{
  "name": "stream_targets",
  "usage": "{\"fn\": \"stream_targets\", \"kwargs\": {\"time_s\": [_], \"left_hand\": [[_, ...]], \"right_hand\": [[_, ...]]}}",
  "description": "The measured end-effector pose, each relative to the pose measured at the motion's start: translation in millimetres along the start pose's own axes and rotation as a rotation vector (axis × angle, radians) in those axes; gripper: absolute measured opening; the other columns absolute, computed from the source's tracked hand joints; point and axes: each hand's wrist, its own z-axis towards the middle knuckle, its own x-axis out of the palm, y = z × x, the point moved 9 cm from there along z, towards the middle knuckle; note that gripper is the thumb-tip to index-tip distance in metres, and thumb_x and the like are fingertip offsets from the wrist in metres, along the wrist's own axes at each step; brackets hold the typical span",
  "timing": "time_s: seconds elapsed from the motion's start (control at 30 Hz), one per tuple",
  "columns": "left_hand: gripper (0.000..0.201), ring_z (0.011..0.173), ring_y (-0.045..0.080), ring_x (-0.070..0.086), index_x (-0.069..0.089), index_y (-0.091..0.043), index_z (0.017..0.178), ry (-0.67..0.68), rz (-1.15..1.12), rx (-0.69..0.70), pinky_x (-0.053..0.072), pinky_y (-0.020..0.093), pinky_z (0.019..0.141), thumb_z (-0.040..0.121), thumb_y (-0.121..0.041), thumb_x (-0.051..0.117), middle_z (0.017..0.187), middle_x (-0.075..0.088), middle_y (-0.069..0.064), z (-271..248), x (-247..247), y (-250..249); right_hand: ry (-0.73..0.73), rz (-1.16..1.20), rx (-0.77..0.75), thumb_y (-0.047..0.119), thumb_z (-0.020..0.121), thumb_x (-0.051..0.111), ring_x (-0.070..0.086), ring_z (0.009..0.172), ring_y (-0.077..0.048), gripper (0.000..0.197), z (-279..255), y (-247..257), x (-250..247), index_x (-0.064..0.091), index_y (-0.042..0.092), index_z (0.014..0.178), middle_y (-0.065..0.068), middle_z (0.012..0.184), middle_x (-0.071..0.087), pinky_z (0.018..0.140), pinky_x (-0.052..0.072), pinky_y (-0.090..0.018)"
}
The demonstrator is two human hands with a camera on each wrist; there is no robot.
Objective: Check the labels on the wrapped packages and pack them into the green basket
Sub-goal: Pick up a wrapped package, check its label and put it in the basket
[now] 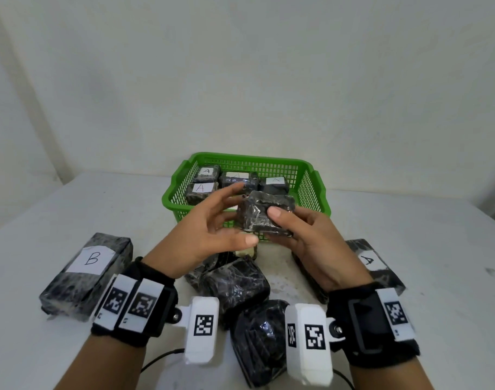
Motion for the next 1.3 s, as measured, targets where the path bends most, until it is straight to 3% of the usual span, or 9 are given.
{"fn": "stream_targets", "kwargs": {"time_s": [0.1,0.2,0.3,0.57,0.83,1.0,1.13,1.23,1.3], "left_hand": [[0.077,0.123,0.012,0.062,0.054,-0.017,0.138,-0.027,0.016,-0.031,0.048,0.033,0.106,0.069,-0.041,0.078,0.132,0.066,-0.002,1,4,0],[0.064,0.112,0.016,0.069,0.066,-0.016,0.122,-0.098,0.042,-0.004,0.054,0.026,0.096,0.064,-0.04,0.078,0.117,0.074,-0.001,1,-3,-3],[0.062,0.11,0.015,0.07,0.067,-0.017,0.119,-0.097,0.045,0.0,0.055,0.022,0.091,0.062,-0.038,0.079,0.115,0.075,-0.001,-1,-6,-5],[0.065,0.117,0.025,0.066,0.066,-0.012,0.124,-0.136,-0.028,-0.065,0.047,0.052,0.106,0.068,-0.043,0.077,0.121,0.072,0.007,-2,-7,2],[0.061,0.114,0.022,0.068,0.069,-0.016,0.119,-0.115,0.007,-0.083,0.049,0.045,0.105,0.064,-0.04,0.079,0.117,0.073,0.005,-2,-5,3],[0.068,0.115,0.02,0.067,0.065,-0.012,0.123,-0.138,0.016,-0.026,0.053,0.033,0.099,0.061,-0.033,0.082,0.118,0.073,0.004,0,-7,-1],[0.086,0.126,0.018,0.06,0.053,-0.015,0.134,-0.13,0.083,0.022,0.051,0.044,0.103,0.057,-0.016,0.091,0.132,0.064,0.002,0,-12,-3],[0.09,0.131,0.019,0.056,0.049,-0.015,0.137,-0.007,0.021,0.024,0.052,0.046,0.101,0.06,0.008,0.089,0.137,0.058,0.003,-1,4,-4],[0.089,0.132,0.019,0.055,0.046,-0.016,0.142,0.057,-0.028,0.025,0.052,0.04,0.102,0.065,0.008,0.085,0.141,0.056,0.003,-2,14,-7]], "right_hand": [[0.005,-0.097,-0.041,0.03,0.079,0.09,0.071,0.12,-0.027,0.05,1,0,-3,0.075,0.009,0.121,-0.009,0.121,0.077,0.109,0.052,-0.046],[0.028,-0.109,-0.011,0.044,0.073,0.088,0.068,0.125,-0.029,0.065,4,-8,0,0.072,0.01,0.127,-0.01,0.127,0.075,0.115,0.046,-0.05],[-0.024,-0.158,-0.047,0.044,0.071,0.086,0.071,0.12,-0.027,0.062,4,-4,-1,0.074,0.012,0.123,-0.008,0.122,0.077,0.113,0.049,-0.051],[-0.011,-0.183,-0.056,0.032,0.073,0.088,0.072,0.119,-0.022,0.062,2,-4,-1,0.071,0.01,0.128,-0.005,0.123,0.077,0.11,0.053,-0.046],[-0.029,-0.166,-0.045,0.037,0.071,0.089,0.07,0.122,-0.021,0.068,4,-8,0,0.069,0.012,0.131,-0.006,0.125,0.076,0.11,0.052,-0.046],[-0.056,-0.2,-0.041,0.03,0.072,0.092,0.072,0.118,-0.015,0.067,3,-5,-4,0.067,0.015,0.133,-0.001,0.124,0.077,0.105,0.056,-0.036],[0.007,-0.188,0.086,0.055,0.08,0.081,0.073,0.109,-0.018,0.064,2,-12,2,0.072,0.009,0.124,-0.01,0.12,0.077,0.094,0.059,-0.034],[-0.022,-0.132,0.138,0.034,0.09,0.075,0.075,0.1,-0.026,0.04,2,-17,-1,0.075,0.003,0.115,-0.018,0.112,0.078,0.081,0.063,-0.037],[-0.069,-0.125,0.115,0.023,0.087,0.082,0.076,0.106,-0.031,0.034,3,-19,-7,0.075,0.004,0.115,-0.015,0.111,0.079,0.094,0.061,-0.047]]}}
